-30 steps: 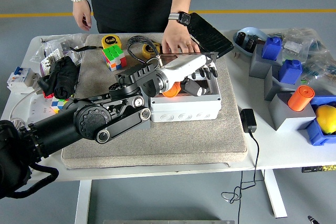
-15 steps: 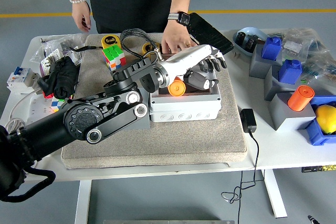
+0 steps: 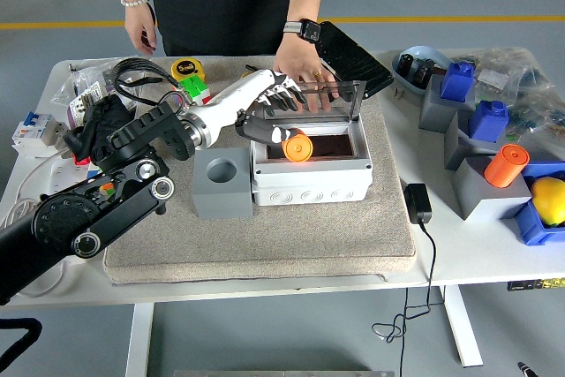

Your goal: Fetch the battery,place it into the box,close the lid of the box

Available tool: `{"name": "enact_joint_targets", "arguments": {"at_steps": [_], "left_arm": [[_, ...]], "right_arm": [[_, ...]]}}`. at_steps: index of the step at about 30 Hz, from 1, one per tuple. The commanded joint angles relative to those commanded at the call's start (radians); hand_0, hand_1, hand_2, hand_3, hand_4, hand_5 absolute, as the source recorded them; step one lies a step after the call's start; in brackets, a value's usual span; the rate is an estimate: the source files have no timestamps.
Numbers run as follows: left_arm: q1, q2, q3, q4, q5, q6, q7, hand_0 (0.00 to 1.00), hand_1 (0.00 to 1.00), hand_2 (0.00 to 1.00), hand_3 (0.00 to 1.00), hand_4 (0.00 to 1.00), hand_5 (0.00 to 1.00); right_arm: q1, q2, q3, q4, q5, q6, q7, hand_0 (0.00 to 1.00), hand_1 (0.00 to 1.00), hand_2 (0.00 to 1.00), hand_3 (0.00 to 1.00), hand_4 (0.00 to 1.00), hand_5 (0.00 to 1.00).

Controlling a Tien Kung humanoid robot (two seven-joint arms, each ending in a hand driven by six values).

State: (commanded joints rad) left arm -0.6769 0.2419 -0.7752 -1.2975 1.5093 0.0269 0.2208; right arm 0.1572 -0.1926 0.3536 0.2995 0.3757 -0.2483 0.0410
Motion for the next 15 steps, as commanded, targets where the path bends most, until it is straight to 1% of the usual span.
{"name": "enact_joint_targets", "arguments": {"at_steps": [4, 7, 11, 15], "left_arm": [[0.022, 0.026, 0.004, -0.007, 0.003, -0.01, 0.01, 0.447, 0.584, 0.602, 0.596, 0.848, 0.002], [0.029, 0.036, 0.023, -0.013, -0.005, -0.019, 0.017, 0.447, 0.584, 0.602, 0.596, 0.848, 0.002], [0.031, 0.037, 0.051, -0.021, -0.011, -0.028, 0.022, 0.445, 0.577, 0.599, 0.595, 0.857, 0.002], [0.034, 0.031, 0.067, -0.03, -0.017, -0.034, 0.025, 0.443, 0.573, 0.597, 0.594, 0.853, 0.002]], "right_arm": [[-0.001, 0.0, 0.003, -0.001, -0.001, -0.001, 0.0, 0.665, 0.639, 0.645, 0.537, 0.883, 0.432], [-0.003, 0.0, 0.006, 0.0, -0.002, -0.002, 0.001, 0.665, 0.639, 0.645, 0.537, 0.883, 0.432], [-0.003, -0.001, 0.003, 0.0, -0.002, -0.003, 0.0, 0.665, 0.639, 0.645, 0.537, 0.883, 0.431], [0.0, -0.003, 0.002, 0.001, -0.004, -0.007, 0.0, 0.666, 0.638, 0.645, 0.536, 0.883, 0.432]]}}
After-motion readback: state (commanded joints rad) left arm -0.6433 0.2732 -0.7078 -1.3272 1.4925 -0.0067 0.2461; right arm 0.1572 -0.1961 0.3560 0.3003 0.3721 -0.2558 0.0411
